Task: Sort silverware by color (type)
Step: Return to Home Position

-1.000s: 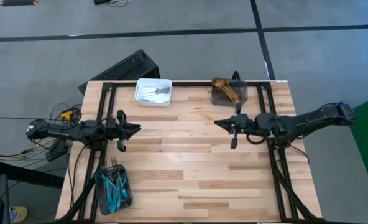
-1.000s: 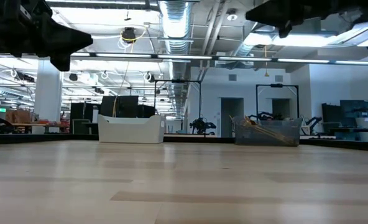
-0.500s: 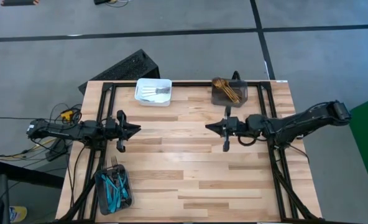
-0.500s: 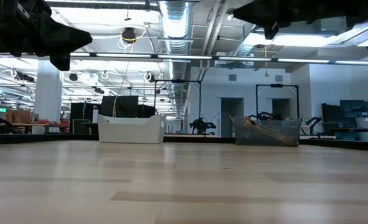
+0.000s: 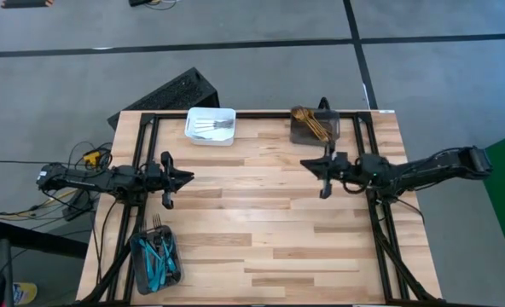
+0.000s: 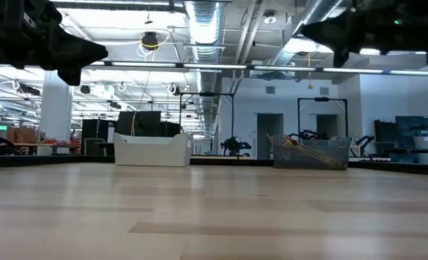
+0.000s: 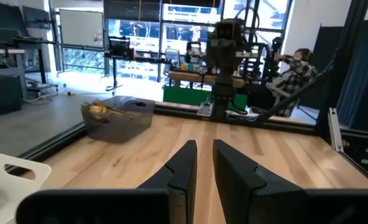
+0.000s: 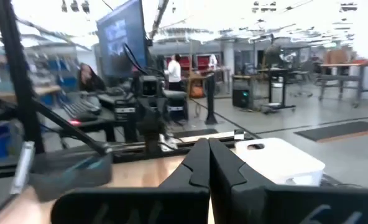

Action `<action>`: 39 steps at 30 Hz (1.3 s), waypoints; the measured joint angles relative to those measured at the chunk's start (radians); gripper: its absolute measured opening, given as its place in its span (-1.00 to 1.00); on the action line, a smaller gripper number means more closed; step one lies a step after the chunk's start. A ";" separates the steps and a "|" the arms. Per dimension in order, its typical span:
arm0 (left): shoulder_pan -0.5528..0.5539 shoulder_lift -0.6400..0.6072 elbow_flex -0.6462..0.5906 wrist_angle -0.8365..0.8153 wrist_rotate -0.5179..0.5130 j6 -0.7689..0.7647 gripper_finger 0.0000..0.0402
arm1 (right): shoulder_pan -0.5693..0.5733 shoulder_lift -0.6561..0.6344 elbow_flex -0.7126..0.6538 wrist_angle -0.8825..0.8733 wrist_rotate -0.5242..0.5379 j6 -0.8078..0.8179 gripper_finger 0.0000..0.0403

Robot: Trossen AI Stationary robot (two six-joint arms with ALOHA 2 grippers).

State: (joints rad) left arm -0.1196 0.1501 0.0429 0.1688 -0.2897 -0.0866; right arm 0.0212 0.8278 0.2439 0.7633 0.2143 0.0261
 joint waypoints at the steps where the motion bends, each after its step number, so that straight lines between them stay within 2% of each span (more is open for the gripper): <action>1: 0.000 0.000 0.000 0.002 -0.004 0.006 -0.79 | -0.008 -0.014 -0.029 0.032 -0.010 0.012 -0.95; 5: 0.000 0.000 0.000 0.012 -0.014 0.029 -0.79 | -0.011 -0.062 -0.096 0.048 -0.022 0.057 -0.95; 12: 0.000 -0.023 0.000 0.053 -0.021 0.052 -0.79 | -0.022 -0.154 -0.112 -0.022 -0.023 0.047 -0.95; 18: 0.000 -0.087 0.000 -0.024 -0.021 0.047 -0.79 | -0.051 -0.260 -0.112 -0.185 -0.029 0.066 -0.95; 25: 0.000 -0.148 0.009 -0.125 -0.018 0.031 -0.79 | -0.033 -0.324 -0.113 -0.348 -0.031 0.086 -0.89; 31: 0.000 -0.148 0.066 -0.239 -0.010 0.032 -0.79 | -0.030 -0.384 -0.177 -0.320 -0.032 0.106 -0.88; 34: 0.000 -0.147 0.069 -0.232 -0.006 0.031 -0.79 | -0.030 -0.426 -0.226 -0.237 -0.036 0.107 -0.89; 39: 0.000 -0.146 0.049 -0.192 -0.020 0.022 -0.79 | -0.018 -0.450 -0.235 -0.225 -0.073 0.113 -0.89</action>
State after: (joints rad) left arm -0.1196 0.0036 0.0924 -0.0234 -0.3092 -0.0650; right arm 0.0037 0.3775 0.0086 0.5380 0.1413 0.1390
